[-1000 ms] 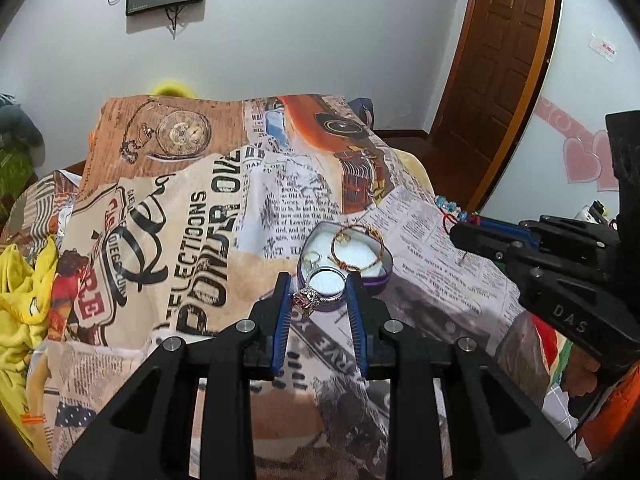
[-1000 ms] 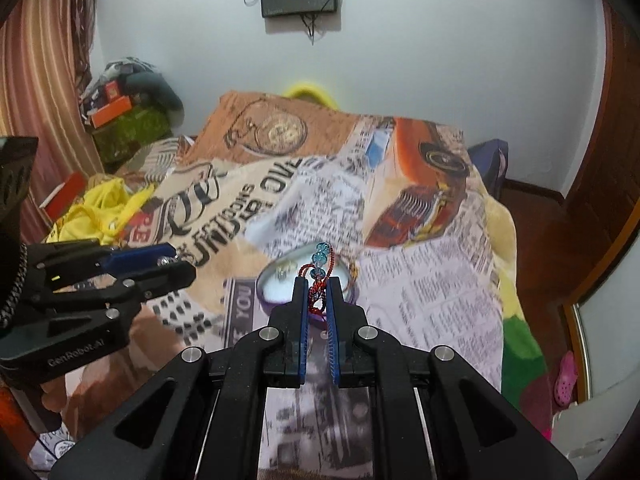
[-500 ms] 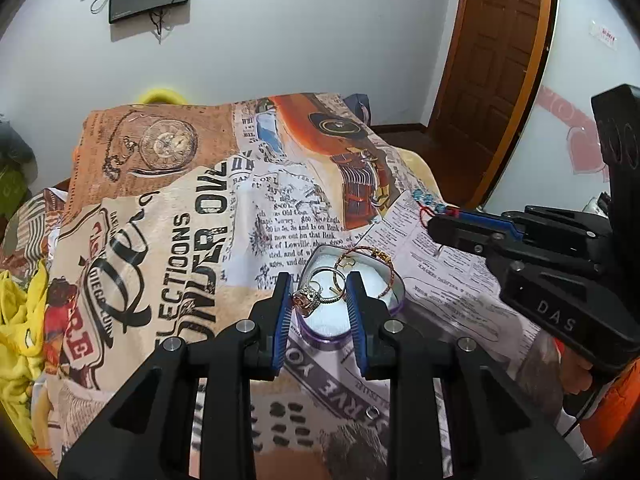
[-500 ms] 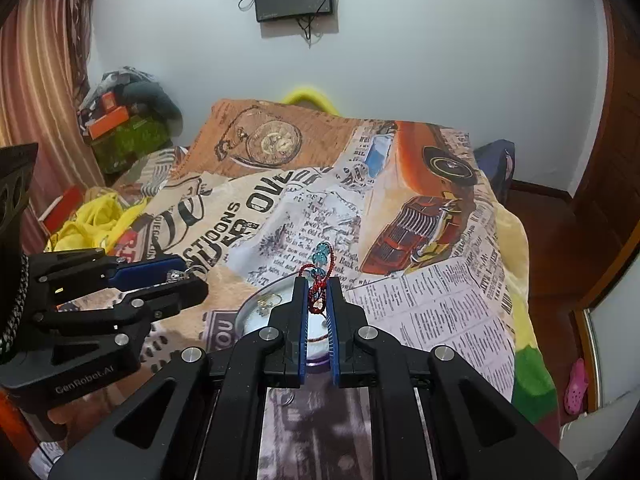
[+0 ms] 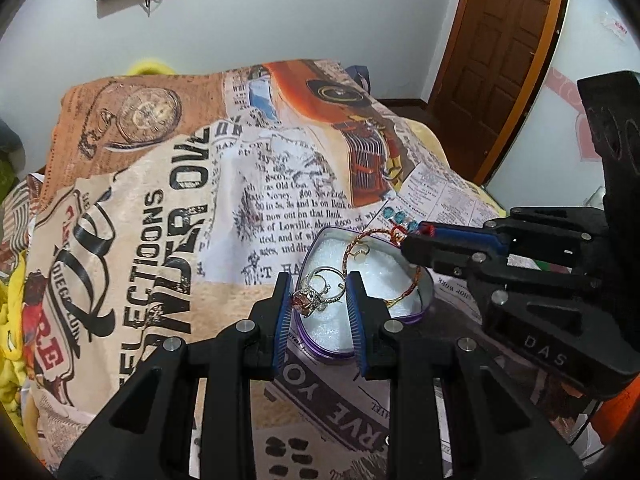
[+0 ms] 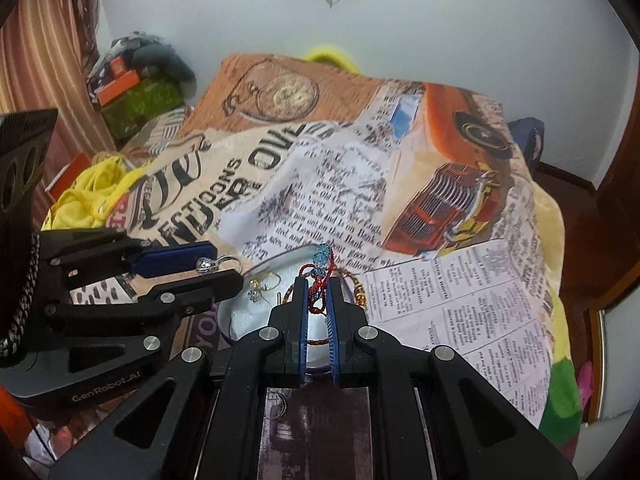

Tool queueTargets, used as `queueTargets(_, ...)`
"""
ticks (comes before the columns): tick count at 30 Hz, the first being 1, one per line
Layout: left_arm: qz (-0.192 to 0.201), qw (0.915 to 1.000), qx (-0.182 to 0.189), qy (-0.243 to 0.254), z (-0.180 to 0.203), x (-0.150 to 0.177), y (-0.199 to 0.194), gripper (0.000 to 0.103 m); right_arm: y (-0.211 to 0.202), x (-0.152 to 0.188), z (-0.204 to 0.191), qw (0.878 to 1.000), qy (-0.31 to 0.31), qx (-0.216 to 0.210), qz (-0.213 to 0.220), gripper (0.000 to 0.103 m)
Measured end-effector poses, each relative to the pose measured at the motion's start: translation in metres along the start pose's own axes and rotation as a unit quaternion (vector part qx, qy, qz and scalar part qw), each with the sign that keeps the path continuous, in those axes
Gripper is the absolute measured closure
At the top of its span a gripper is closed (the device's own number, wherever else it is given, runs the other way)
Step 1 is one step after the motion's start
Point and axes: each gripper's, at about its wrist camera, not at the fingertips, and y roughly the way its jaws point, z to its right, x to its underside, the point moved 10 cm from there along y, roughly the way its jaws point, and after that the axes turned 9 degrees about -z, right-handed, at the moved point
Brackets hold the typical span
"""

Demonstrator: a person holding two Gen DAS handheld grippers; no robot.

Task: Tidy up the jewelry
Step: 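Open both grippers inside the tin to release the ring and bracelet, then lift both grippers out of the tin toward the last loose rings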

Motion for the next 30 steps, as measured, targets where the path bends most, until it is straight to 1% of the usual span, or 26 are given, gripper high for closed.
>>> queueTargets(4, -0.014, 0.9999, 0.009, -0.001, 0.0, 0.001, 0.011, 0.077, 0.011, 0.004, 0.0, 1.0, -0.003, -0.009, -0.02, 0.095)
queueTargets(7, -0.015, 0.9998, 0.009, 0.003, 0.001, 0.0, 0.014, 0.077, 0.015, 0.006, 0.001, 1.0, -0.004, -0.009, -0.027, 0.095)
queueTargets(13, -0.015, 0.9998, 0.004, 0.016, 0.006, 0.001, 0.014, 0.077, 0.018, 0.007, 0.001, 0.999, -0.008, -0.008, -0.034, 0.095)
queueTargets(17, -0.013, 0.9998, 0.003, 0.018, 0.006, 0.0, 0.011, 0.077, 0.015, 0.007, 0.001, 0.999, -0.012, 0.003, -0.034, 0.095)
queueTargets(20, -0.01, 0.9998, 0.001, 0.016, 0.006, -0.001, 0.006, 0.077, 0.011, 0.006, 0.001, 0.999, -0.014, 0.007, -0.032, 0.091)
queueTargets(22, -0.006, 0.9999, 0.0, 0.015, 0.006, -0.001, 0.0, 0.077, 0.006, 0.005, 0.0, 0.999, -0.017, 0.008, -0.03, 0.083)
queueTargets(24, 0.0, 0.9999, -0.005, 0.015, 0.006, -0.002, -0.008, 0.077, -0.001, 0.004, -0.001, 0.999, -0.019, 0.013, -0.022, 0.078)
queueTargets(30, 0.021, 0.9994, -0.021, 0.02, 0.008, -0.002, -0.034, 0.077, -0.027, 0.0, -0.006, 1.0, -0.017, 0.023, 0.004, 0.076)
